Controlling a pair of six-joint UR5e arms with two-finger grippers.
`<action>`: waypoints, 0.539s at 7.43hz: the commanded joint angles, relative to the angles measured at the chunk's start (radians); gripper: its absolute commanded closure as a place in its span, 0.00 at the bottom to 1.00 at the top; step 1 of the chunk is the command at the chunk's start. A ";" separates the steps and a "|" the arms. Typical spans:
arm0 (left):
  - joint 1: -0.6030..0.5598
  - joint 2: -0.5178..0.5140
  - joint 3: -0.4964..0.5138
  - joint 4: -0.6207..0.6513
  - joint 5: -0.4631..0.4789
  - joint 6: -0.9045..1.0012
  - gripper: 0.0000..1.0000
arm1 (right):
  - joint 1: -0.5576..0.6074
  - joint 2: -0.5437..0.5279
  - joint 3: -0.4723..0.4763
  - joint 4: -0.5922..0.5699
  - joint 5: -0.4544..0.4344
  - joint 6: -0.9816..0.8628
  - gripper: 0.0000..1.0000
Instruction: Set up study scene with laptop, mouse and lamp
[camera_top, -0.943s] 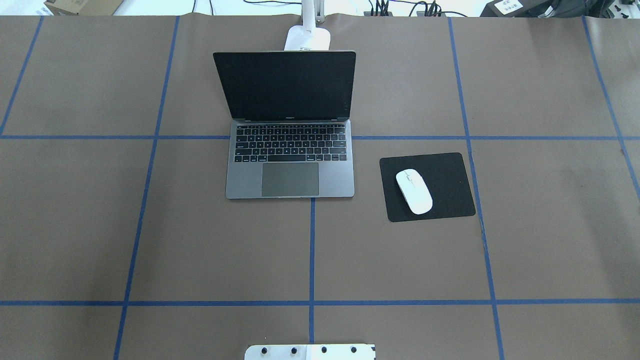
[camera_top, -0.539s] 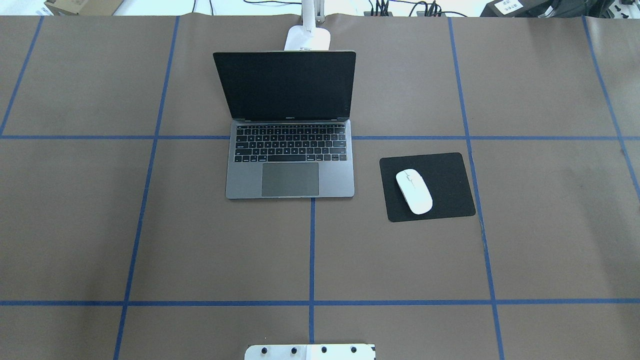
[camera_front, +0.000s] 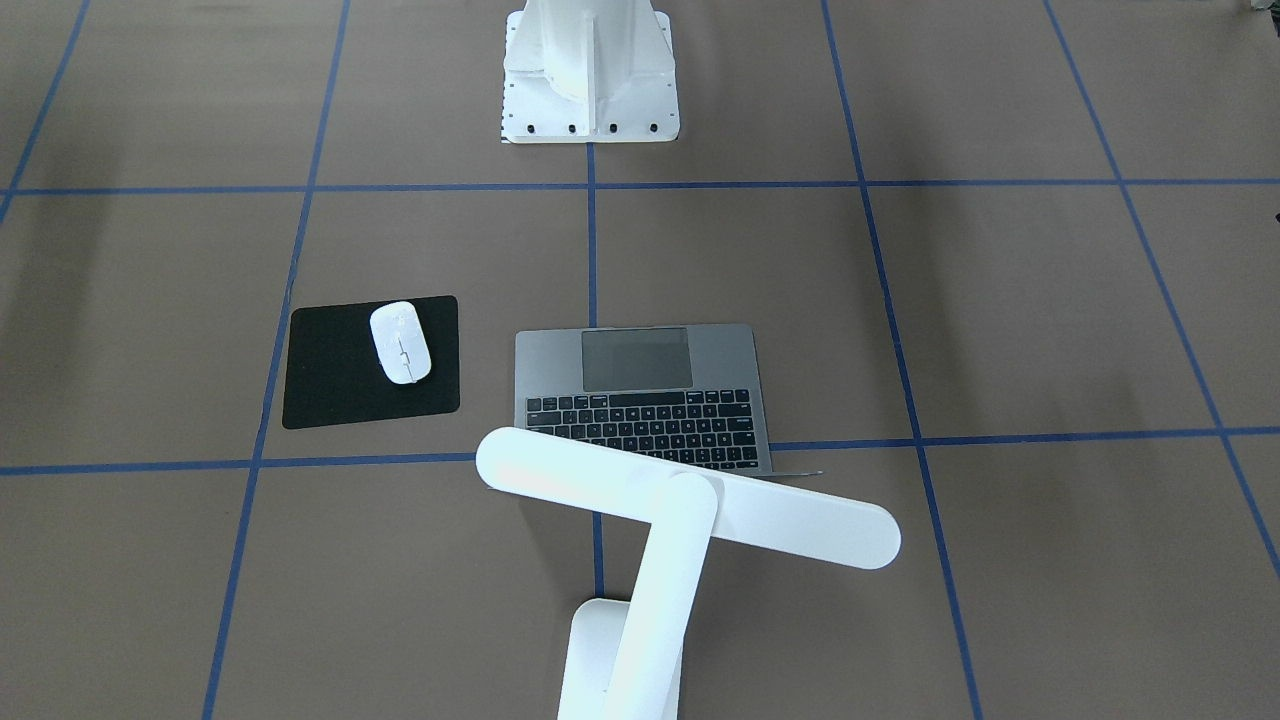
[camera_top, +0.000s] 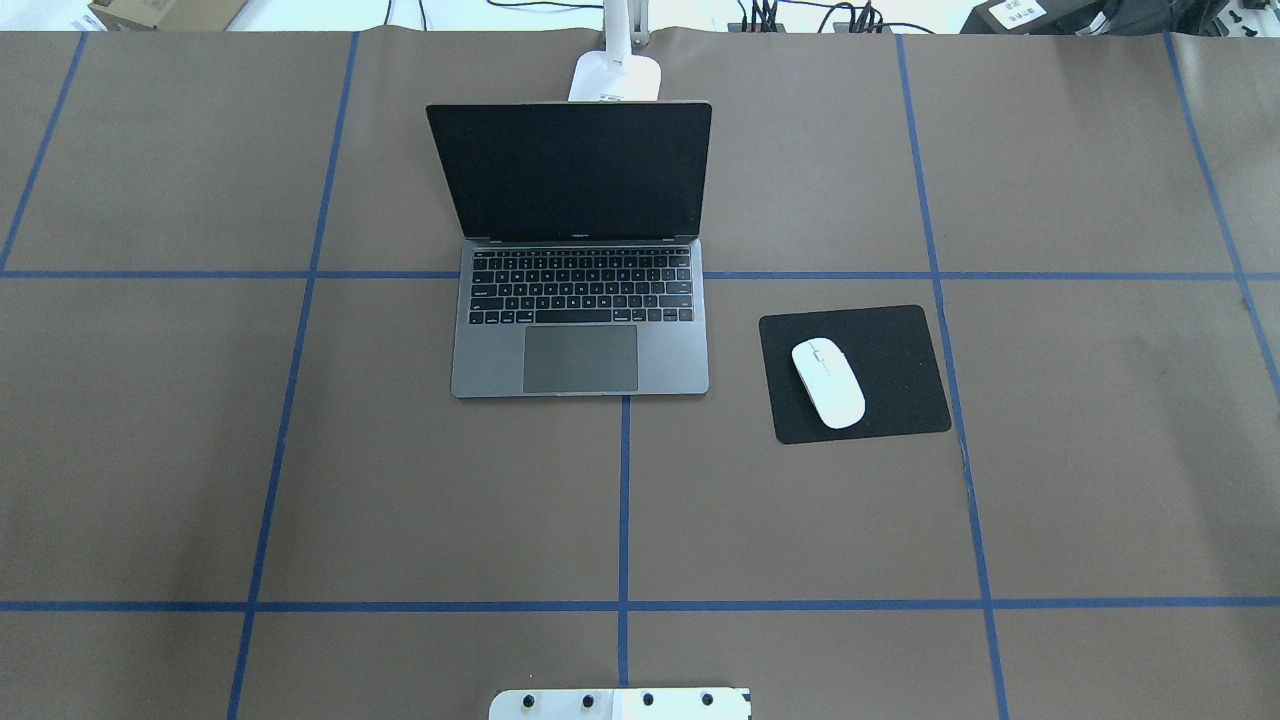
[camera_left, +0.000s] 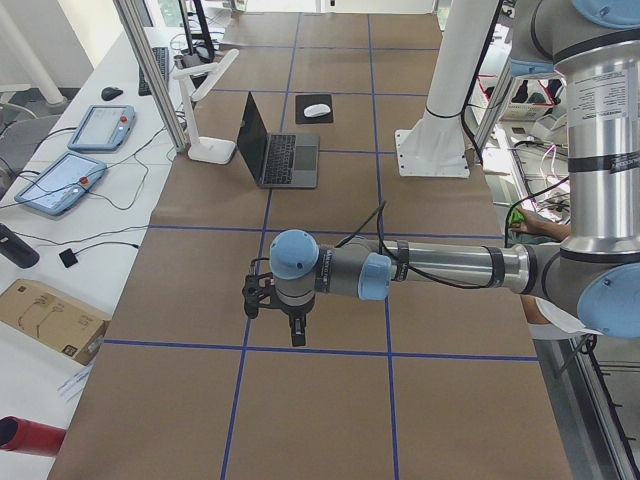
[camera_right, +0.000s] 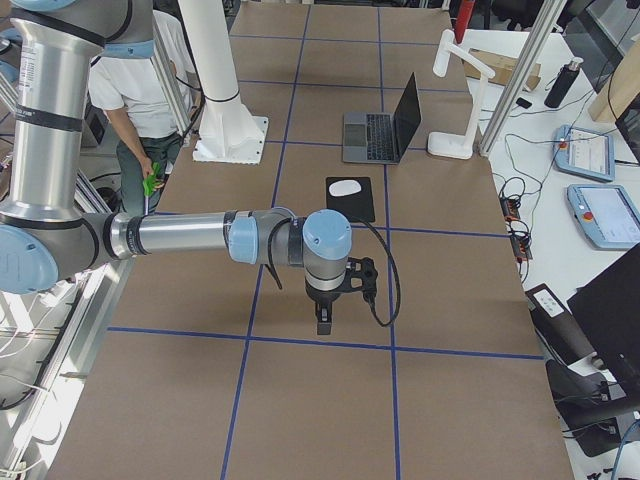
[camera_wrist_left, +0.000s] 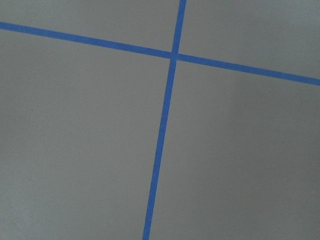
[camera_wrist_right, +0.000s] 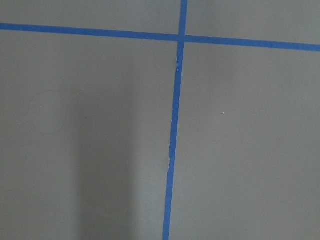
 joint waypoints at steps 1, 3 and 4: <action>0.002 -0.010 0.003 -0.010 0.009 0.001 0.00 | 0.000 0.000 -0.012 0.002 -0.003 0.002 0.01; 0.002 -0.010 -0.002 -0.009 0.002 -0.002 0.00 | -0.002 0.000 -0.012 0.003 0.000 0.002 0.01; 0.002 -0.004 -0.006 -0.007 -0.001 -0.004 0.00 | 0.000 0.002 -0.006 0.003 0.000 0.002 0.01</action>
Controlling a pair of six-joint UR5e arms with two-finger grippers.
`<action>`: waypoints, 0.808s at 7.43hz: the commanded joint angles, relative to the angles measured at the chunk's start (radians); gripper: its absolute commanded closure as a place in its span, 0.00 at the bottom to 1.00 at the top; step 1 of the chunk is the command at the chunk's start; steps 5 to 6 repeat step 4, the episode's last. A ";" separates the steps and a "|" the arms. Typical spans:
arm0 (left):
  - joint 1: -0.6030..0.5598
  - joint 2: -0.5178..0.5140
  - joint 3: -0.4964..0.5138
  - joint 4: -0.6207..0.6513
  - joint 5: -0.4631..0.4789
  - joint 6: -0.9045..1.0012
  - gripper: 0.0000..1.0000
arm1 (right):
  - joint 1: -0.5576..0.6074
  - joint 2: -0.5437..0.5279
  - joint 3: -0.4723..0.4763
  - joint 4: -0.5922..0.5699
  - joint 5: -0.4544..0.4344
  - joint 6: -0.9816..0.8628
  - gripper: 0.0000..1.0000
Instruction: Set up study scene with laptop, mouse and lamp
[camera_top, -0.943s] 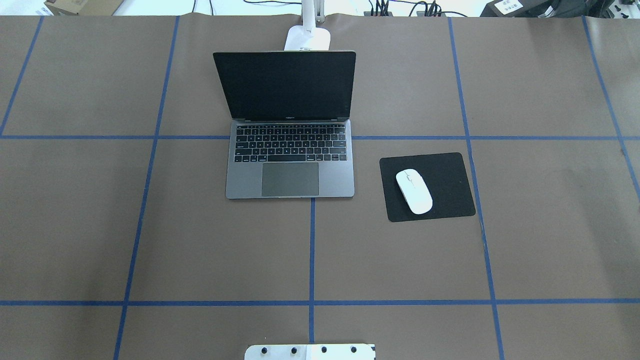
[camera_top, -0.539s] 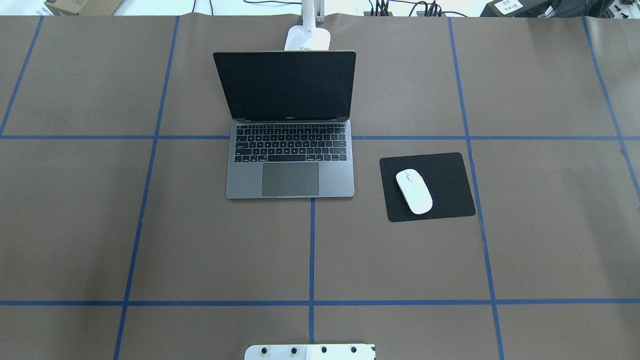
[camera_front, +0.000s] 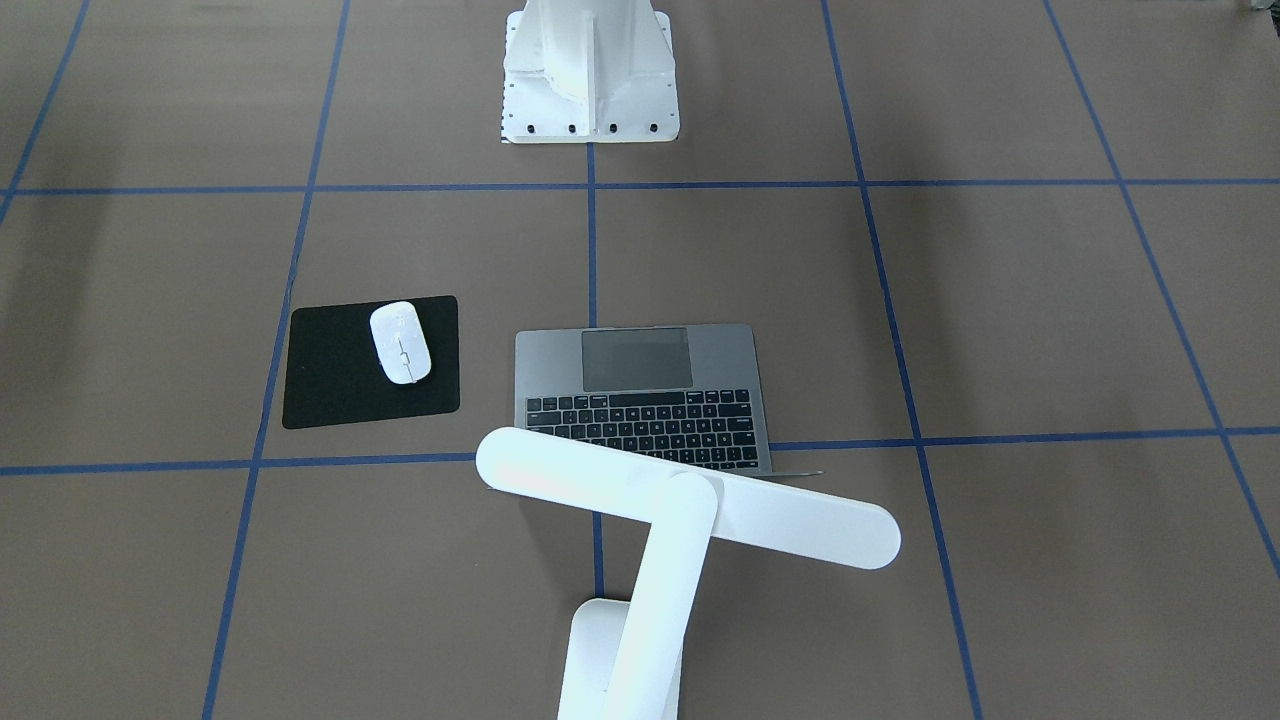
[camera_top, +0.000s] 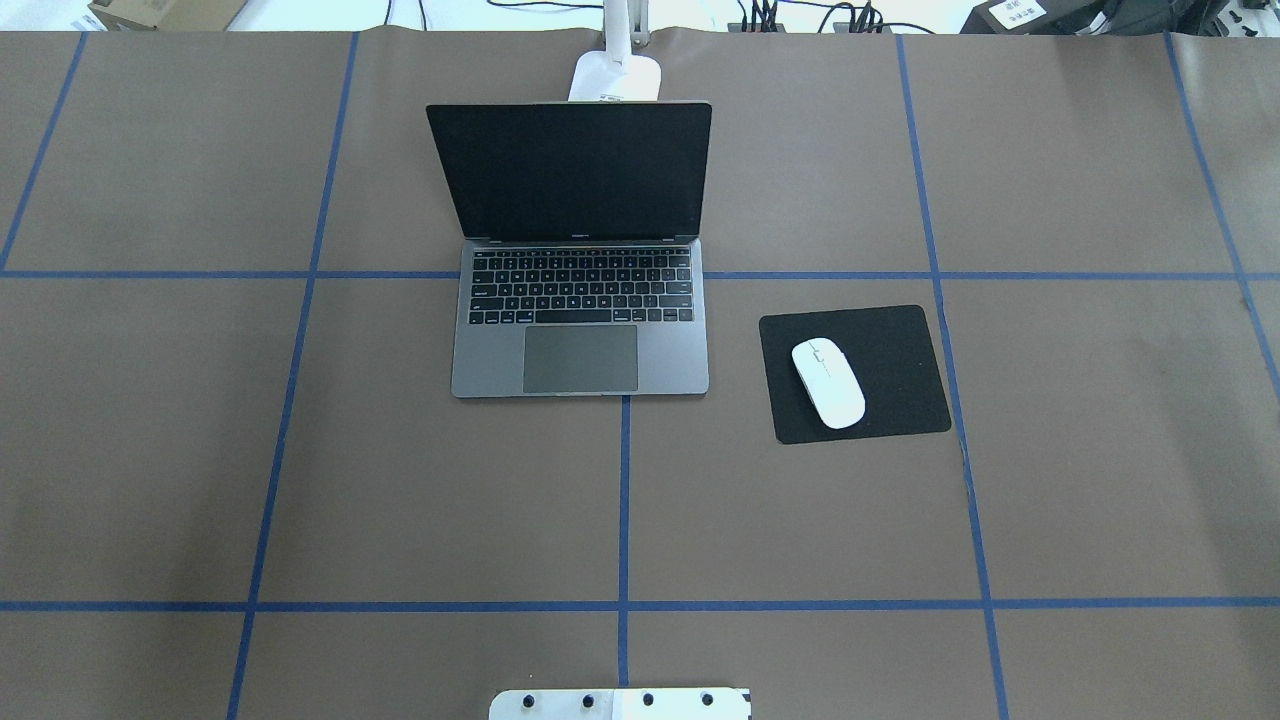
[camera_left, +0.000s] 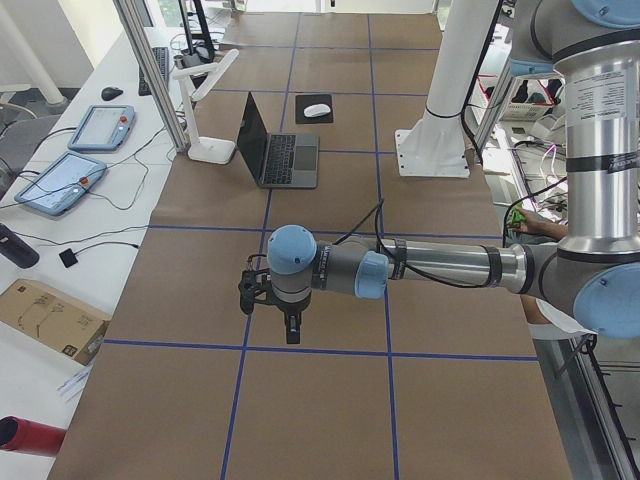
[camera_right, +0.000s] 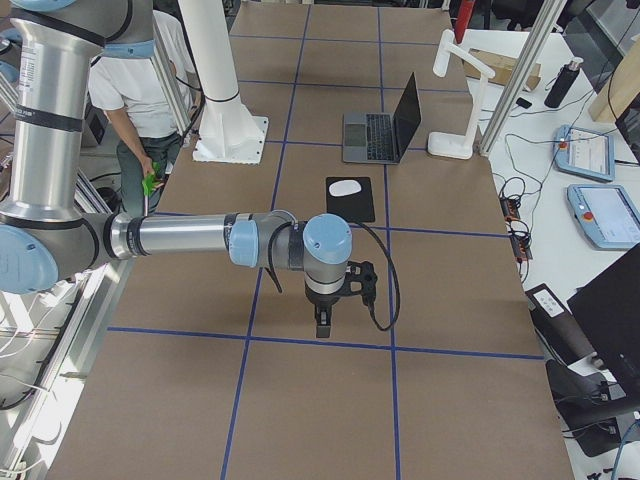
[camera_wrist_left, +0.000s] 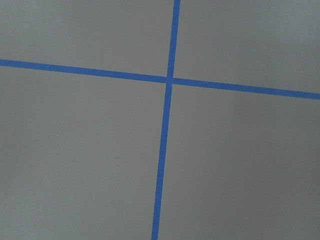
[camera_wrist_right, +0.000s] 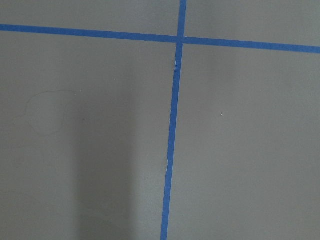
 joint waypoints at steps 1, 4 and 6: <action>-0.001 0.007 -0.012 0.003 -0.005 -0.002 0.00 | -0.001 0.003 0.013 0.001 -0.003 0.000 0.01; 0.001 0.000 0.001 0.000 -0.006 -0.006 0.00 | -0.001 0.006 0.008 0.001 -0.003 0.000 0.01; 0.001 0.000 0.001 0.000 -0.006 -0.006 0.00 | -0.001 0.006 0.008 0.001 -0.003 0.000 0.01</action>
